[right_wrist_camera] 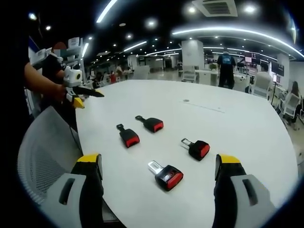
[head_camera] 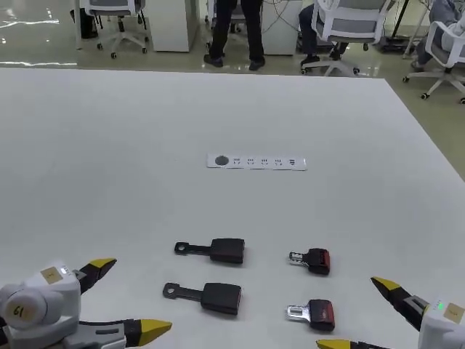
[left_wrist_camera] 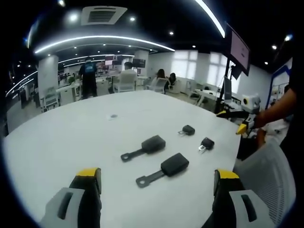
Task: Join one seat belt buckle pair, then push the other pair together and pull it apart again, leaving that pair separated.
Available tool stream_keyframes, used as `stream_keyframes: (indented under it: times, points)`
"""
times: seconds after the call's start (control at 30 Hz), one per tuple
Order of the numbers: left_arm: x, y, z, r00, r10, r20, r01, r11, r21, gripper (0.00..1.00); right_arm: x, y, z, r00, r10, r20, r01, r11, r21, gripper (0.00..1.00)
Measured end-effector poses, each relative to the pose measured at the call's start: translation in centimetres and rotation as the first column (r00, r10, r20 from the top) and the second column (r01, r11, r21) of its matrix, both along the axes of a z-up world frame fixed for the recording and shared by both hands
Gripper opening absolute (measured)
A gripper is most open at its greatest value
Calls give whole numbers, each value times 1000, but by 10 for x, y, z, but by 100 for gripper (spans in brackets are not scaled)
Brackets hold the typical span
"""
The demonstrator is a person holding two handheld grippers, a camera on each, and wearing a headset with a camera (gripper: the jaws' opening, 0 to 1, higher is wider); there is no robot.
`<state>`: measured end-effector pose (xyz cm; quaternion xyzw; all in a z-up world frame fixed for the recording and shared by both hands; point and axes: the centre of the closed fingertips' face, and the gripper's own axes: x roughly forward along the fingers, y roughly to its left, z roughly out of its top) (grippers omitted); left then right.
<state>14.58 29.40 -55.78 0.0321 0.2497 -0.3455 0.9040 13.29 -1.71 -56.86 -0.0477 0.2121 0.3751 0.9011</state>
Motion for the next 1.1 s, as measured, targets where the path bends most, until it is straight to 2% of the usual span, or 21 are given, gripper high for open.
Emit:
stream_keyframes:
  times: [0.37, 0.8, 1.1]
  points:
    - [-1, -3, 3, 1000, 3, 11, -3, 1000, 0, 100, -3, -4, -6, 1000, -12, -11, 12, 1000, -4, 100]
    - [-3, 1, 4, 1000, 14, 14, -14, 1000, 2, 100, -5, -15, -13, 999, -42, -15, 42, 999, -11, 100]
    - [-6, 4, 3, 1000, 19, 12, -19, 1000, 5, 100, -8, -15, -15, 999, -46, -18, 46, 999, -13, 100]
